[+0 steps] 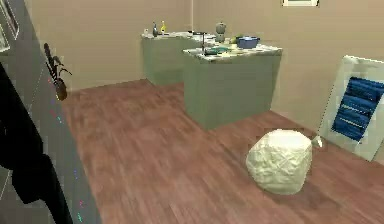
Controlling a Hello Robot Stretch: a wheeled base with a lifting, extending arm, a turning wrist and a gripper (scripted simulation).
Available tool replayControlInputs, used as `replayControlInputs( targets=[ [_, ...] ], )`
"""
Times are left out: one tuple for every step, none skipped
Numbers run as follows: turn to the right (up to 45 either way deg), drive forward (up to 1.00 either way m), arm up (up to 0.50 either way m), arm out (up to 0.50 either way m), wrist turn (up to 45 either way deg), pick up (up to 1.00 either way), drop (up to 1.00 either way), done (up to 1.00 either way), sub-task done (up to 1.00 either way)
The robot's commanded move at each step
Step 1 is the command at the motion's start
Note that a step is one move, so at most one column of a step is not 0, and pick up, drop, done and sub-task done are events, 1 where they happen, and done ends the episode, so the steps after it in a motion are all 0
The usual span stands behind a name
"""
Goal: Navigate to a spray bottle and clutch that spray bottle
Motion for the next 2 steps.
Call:
replayControlInputs(
  targets=[
    [45.0,0.00,0.00,0.00,0.0,0.00,0.00,0.00,0.00],
    [0.0,0.60,0.00,0.00,0.0,0.00,0.00,0.00,0.00]
  ],
)
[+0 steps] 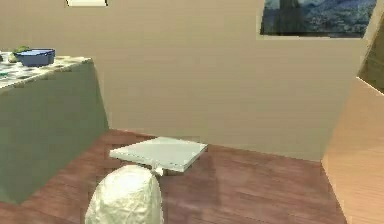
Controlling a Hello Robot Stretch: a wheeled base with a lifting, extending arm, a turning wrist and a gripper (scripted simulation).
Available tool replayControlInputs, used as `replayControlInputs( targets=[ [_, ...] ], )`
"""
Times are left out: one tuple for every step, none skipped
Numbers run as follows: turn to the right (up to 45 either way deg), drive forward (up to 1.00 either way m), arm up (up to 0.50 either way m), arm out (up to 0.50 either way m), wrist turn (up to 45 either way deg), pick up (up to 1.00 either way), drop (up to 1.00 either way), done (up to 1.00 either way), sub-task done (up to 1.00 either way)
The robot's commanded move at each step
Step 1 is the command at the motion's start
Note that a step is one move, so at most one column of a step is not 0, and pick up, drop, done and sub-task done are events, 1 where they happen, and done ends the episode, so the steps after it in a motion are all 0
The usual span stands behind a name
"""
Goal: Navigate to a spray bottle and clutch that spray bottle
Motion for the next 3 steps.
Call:
replayControlInputs(
  targets=[
    [-45.0,0.00,0.00,0.00,0.0,0.00,0.00,0.00,0.00],
    [-24.0,0.00,0.00,0.00,0.0,0.00,0.00,0.00,0.00],
    [0.0,1.00,0.00,0.00,0.0,0.00,0.00,0.00,0.00]
  ],
)
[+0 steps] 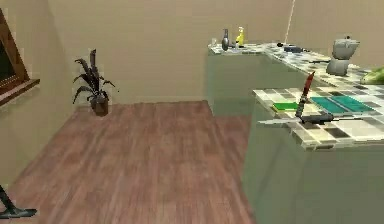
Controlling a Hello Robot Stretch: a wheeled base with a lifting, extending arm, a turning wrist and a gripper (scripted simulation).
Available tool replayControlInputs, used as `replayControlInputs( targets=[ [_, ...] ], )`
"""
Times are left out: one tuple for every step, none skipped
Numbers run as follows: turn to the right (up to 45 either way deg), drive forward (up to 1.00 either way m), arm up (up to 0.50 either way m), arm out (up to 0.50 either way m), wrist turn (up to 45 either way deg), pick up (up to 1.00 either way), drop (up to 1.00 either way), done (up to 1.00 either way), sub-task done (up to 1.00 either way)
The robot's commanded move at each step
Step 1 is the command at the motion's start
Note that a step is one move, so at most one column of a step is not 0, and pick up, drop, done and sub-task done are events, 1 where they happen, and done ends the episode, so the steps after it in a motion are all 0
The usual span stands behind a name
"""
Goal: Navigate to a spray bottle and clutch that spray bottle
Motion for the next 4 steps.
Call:
replayControlInputs(
  targets=[
    [0.0,1.00,0.00,0.00,0.0,0.00,0.00,0.00,0.00],
    [-6.0,0.00,0.00,0.00,0.0,0.00,0.00,0.00,0.00],
    [0.0,0.50,0.00,0.00,0.0,0.00,0.00,0.00,0.00],
    [27.0,0.00,0.00,0.00,0.0,0.00,0.00,0.00,0.00]
  ],
)
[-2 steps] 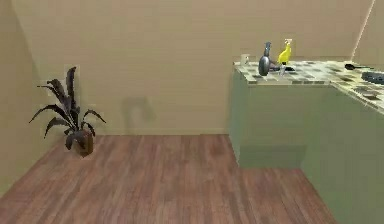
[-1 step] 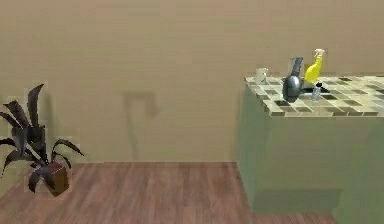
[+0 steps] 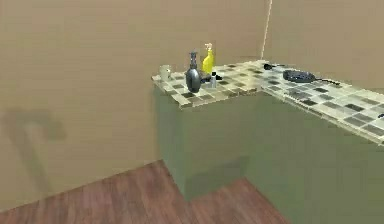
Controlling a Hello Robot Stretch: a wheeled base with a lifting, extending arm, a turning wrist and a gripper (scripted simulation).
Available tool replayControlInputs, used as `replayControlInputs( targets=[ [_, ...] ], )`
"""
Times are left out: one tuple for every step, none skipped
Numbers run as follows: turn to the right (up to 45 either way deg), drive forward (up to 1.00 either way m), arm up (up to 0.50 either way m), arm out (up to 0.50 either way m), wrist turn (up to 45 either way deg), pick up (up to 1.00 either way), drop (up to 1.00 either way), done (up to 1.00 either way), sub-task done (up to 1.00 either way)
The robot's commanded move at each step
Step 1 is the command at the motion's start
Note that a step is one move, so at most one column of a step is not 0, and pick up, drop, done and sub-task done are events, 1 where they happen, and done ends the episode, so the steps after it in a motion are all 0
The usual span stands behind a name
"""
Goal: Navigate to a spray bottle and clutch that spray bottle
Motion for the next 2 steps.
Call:
replayControlInputs(
  targets=[
    [0.0,0.75,0.00,0.00,0.0,0.00,0.00,0.00,0.00],
    [-45.0,0.00,0.00,0.00,0.0,0.00,0.00,0.00,0.00]
  ],
)
